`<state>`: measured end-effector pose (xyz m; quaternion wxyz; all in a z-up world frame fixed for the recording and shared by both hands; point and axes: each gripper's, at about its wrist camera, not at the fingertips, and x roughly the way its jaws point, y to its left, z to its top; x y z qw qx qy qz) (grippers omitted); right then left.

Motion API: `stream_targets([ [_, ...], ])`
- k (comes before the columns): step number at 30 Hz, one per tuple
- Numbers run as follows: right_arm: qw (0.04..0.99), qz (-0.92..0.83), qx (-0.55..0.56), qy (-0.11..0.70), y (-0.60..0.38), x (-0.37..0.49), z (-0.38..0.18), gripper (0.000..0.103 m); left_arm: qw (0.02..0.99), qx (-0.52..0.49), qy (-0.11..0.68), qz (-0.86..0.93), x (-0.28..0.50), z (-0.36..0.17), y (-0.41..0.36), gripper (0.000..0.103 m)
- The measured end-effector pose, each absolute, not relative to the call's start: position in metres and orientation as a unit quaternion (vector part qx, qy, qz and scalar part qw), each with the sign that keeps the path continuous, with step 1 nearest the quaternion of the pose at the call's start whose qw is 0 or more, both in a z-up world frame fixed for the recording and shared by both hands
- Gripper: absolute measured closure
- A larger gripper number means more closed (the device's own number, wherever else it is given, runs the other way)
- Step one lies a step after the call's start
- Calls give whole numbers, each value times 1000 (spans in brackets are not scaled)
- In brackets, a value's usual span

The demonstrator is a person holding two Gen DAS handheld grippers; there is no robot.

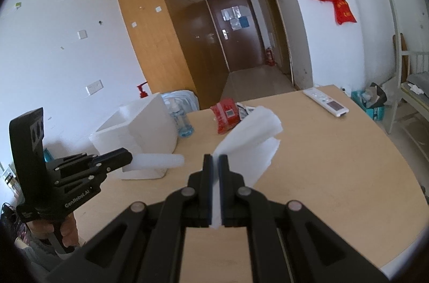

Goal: Organize soft objects
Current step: 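Carry the grey foam roll and white tissue paper over the white foam box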

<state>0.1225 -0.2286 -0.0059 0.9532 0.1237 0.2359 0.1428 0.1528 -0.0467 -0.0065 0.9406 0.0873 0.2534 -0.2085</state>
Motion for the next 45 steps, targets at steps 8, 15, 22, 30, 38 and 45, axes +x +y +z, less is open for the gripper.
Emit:
stream_targets([
  [8, 950, 184, 111, 226, -202, 120, 2, 97, 957, 66, 233, -159, 124, 9, -6, 98],
  [15, 940, 246, 91, 218, -161, 124, 11, 97, 969, 46, 222, -97, 100, 19, 38, 98],
  [22, 925, 303, 74, 216, -121, 130, 16, 97, 975, 30, 214, -56, 87, 26, 68, 98],
  [30, 918, 332, 58, 210, -91, 136, 26, 97, 978, 20, 203, -37, 88, 36, 84, 98],
  [38, 919, 341, 43, 192, -76, 140, 45, 97, 980, 20, 193, -34, 96, 51, 90, 98],
  [45, 923, 339, 38, 179, -71, 149, 65, 97, 983, 18, 181, -27, 107, 75, 91, 98],
])
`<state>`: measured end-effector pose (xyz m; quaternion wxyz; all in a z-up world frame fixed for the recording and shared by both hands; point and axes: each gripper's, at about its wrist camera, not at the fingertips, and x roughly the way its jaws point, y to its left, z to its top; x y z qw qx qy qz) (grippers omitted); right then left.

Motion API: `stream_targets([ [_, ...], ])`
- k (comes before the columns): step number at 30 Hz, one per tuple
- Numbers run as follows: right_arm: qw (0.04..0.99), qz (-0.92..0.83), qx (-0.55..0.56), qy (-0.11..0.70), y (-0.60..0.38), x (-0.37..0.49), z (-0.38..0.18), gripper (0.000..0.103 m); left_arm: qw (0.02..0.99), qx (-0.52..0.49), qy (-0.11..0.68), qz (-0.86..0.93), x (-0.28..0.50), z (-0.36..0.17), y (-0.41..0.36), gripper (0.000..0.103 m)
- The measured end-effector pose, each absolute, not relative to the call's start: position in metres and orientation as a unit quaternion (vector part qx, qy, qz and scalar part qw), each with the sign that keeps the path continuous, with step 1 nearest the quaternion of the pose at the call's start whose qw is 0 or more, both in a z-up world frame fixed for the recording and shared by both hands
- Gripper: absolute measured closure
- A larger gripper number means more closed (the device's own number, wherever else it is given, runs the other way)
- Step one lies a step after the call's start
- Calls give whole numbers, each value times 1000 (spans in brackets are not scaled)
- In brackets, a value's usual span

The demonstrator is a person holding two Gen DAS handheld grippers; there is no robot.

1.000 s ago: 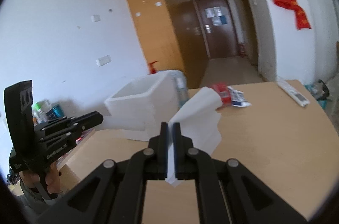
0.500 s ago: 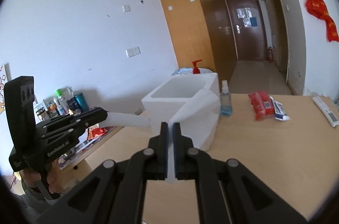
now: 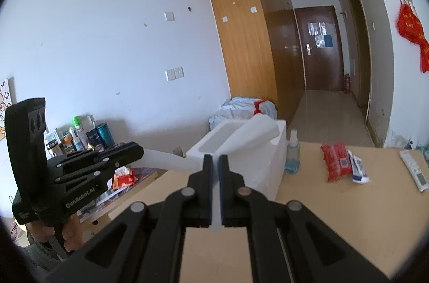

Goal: Organize soft objects
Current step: 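Carry the grey foam roll and white tissue paper over the white foam box, then open the left gripper to drop the grey foam roll into the box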

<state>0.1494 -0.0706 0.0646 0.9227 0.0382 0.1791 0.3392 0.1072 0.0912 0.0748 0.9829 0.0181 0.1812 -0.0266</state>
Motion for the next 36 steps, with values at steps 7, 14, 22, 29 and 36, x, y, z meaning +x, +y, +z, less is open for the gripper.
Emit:
stream_targets([
  [7, 928, 335, 27, 158, -64, 160, 90, 97, 986, 30, 163, -20, 120, 96, 90, 98],
  [14, 931, 333, 24, 146, -59, 177, 104, 97, 987, 28, 158, -14, 141, 105, 92, 98],
  [22, 934, 330, 20, 138, -55, 200, 107, 97, 985, 19, 168, -19, 180, 101, 96, 98],
  [29, 938, 321, 19, 129, -53, 219, 110, 97, 983, 9, 181, -30, 210, 88, 97, 98],
  [36, 940, 313, 19, 134, -55, 239, 104, 97, 979, 4, 198, -37, 240, 73, 92, 98],
])
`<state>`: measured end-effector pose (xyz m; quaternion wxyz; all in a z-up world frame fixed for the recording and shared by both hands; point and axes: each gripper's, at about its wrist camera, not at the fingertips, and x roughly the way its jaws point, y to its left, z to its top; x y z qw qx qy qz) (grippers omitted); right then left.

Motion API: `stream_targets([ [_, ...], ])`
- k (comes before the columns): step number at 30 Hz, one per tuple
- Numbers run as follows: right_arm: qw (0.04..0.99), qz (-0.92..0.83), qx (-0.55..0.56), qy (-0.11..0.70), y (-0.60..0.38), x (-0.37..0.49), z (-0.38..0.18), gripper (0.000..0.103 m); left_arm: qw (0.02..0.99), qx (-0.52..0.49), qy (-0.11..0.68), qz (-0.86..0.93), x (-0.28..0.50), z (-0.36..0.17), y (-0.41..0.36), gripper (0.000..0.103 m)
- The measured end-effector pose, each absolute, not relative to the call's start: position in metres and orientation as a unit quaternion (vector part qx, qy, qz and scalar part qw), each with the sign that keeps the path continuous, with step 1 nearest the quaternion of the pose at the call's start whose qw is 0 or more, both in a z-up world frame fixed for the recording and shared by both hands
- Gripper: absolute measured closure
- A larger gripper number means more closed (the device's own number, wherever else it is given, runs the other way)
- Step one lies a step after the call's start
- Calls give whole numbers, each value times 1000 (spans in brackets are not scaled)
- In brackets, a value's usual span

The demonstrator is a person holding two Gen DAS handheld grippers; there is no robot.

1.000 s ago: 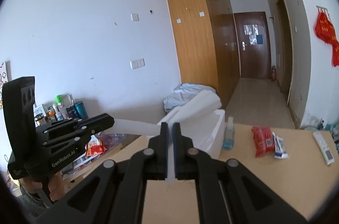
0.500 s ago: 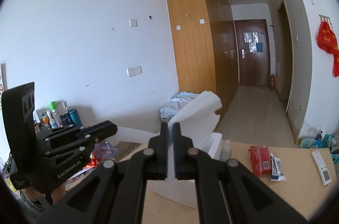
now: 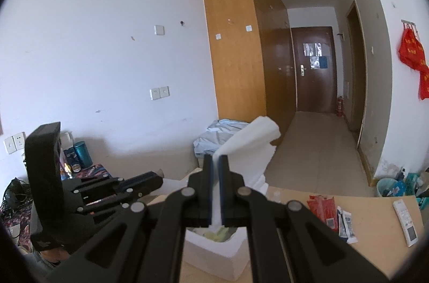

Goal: Organize soft objects
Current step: 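Open the left gripper to drop the grey foam roll into the box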

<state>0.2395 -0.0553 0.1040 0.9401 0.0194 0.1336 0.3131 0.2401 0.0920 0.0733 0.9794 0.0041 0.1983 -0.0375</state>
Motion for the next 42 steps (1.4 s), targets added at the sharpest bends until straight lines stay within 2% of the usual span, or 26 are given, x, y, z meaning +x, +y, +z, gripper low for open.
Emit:
stream_targets([
  [9, 944, 299, 31, 136, -68, 253, 100, 97, 971, 4, 234, -42, 268, 50, 82, 98],
  [19, 942, 299, 27, 147, -62, 260, 98, 97, 973, 8, 228, -17, 274, 45, 83, 95],
  [20, 942, 299, 27, 147, -62, 260, 99, 97, 973, 9, 230, -11, 274, 45, 84, 91],
  [21, 942, 299, 26, 147, -62, 260, 99, 97, 973, 9, 232, -7, 274, 45, 86, 72],
  [22, 942, 299, 25, 147, -62, 260, 99, 97, 973, 6, 231, -4, 274, 46, 88, 41],
  [24, 943, 299, 25, 146, -61, 260, 100, 97, 978, 1, 207, 8, 267, 49, 91, 10],
  [25, 943, 298, 25, 145, -61, 260, 99, 97, 982, 1, 186, 17, 261, 51, 92, 3],
  [27, 943, 298, 25, 144, -60, 259, 100, 97, 984, 6, 173, 36, 256, 54, 94, 0],
  [42, 938, 312, 14, 148, -48, 256, 102, 97, 983, -17, 167, 75, 233, 58, 127, 0],
])
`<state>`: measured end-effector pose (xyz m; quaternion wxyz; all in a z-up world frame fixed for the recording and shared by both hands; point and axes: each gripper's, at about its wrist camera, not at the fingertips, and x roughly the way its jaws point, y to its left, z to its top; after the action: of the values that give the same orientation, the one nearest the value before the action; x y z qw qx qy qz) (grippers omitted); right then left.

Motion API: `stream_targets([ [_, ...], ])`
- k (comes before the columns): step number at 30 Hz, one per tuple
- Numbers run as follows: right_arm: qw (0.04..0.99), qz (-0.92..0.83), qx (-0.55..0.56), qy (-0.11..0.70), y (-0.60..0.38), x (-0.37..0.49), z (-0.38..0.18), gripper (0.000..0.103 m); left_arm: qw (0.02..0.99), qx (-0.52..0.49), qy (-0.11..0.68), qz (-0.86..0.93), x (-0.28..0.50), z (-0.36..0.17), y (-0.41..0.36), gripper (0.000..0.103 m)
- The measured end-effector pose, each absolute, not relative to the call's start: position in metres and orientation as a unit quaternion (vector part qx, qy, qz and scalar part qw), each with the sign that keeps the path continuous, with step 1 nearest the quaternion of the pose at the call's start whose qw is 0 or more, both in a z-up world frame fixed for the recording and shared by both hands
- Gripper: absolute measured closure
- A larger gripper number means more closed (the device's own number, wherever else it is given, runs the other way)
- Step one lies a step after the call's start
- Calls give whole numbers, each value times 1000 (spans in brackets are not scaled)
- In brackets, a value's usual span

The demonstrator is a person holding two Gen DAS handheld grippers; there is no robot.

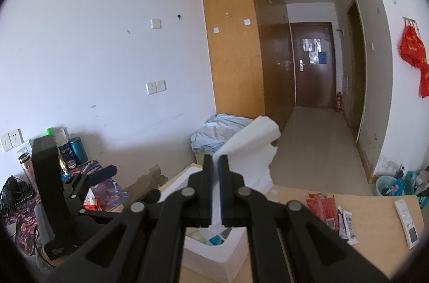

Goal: Organize soft objects
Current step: 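Lower the white tissue paper into the box and open the right gripper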

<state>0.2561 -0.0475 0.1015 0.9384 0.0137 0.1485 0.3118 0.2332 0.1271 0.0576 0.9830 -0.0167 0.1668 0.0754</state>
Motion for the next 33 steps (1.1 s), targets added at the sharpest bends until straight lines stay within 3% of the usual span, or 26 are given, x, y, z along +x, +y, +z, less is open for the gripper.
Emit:
stream_targets([
  [10, 927, 339, 14, 159, -23, 265, 98, 97, 980, -20, 166, 112, 214, 53, 156, 0],
  [27, 910, 333, -2, 245, 18, 300, 47, 94, 977, -22, 168, 131, 207, 50, 175, 0],
  [28, 909, 334, -1, 250, 18, 301, 46, 88, 977, -23, 169, 130, 207, 50, 175, 0],
  [29, 906, 335, 0, 260, 19, 303, 44, 60, 977, -23, 170, 129, 207, 51, 175, 0],
  [30, 905, 334, -2, 264, 19, 304, 43, 20, 977, -23, 170, 129, 207, 50, 175, 0],
  [31, 907, 329, -6, 265, 19, 303, 43, 4, 977, -23, 168, 128, 207, 51, 175, 0],
  [33, 913, 320, -11, 254, 17, 300, 46, 0, 977, -27, 167, 130, 206, 50, 177, 0],
])
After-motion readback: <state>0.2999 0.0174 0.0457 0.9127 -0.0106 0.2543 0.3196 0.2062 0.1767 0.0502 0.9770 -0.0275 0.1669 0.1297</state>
